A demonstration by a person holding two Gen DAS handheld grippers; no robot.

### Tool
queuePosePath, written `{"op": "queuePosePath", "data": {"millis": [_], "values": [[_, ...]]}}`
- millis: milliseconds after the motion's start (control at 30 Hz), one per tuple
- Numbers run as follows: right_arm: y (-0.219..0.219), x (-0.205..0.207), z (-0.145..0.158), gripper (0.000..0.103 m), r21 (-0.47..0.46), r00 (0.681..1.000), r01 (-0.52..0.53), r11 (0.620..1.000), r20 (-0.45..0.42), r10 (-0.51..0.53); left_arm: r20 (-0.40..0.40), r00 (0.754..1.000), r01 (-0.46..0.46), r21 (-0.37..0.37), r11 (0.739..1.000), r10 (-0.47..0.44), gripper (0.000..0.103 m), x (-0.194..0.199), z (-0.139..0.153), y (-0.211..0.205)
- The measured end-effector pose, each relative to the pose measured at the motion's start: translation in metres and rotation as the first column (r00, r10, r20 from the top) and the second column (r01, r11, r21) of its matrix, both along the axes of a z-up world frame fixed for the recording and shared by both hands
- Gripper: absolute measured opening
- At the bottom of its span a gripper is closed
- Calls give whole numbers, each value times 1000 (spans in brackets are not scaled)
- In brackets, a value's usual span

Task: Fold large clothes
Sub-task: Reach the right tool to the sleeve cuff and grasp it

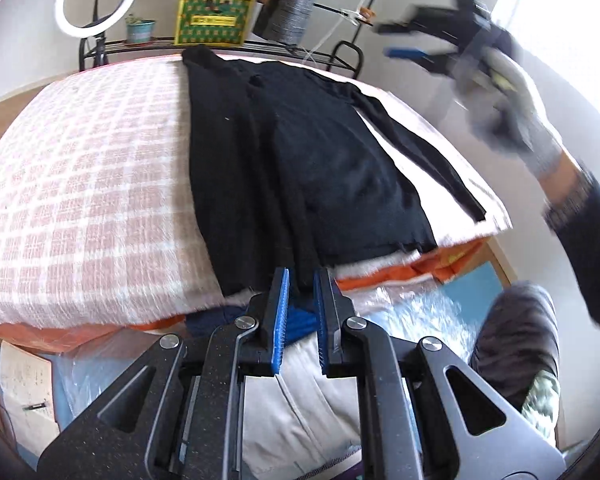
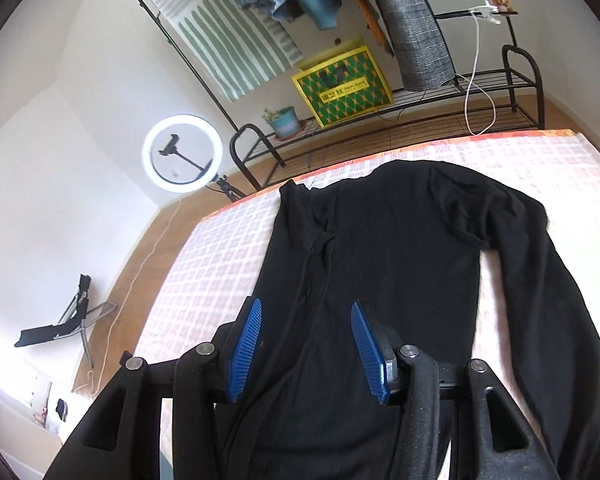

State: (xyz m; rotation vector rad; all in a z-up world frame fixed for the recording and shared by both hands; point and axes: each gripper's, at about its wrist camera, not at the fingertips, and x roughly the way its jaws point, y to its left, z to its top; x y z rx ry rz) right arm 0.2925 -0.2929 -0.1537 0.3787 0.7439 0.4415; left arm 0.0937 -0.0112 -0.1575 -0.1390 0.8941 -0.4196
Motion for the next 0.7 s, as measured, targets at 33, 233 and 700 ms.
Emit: {"op": "queuePosePath", "data": {"millis": [33,233,700], "values": [[-6,-17,0,51,-2,1000,12,1000,2,-12,6,1000,-10,12,1000,10,10,10,-2,-2],[-43,-101,4,51,-55,995,103,993,8,-103,-65,998,-18,32,999,20,10,63,-36,-28],[-172,-203,-12,61,-134,918,388,912,-31,-395,29,979,201,38,979,-202,11,23,-5,-108]]}}
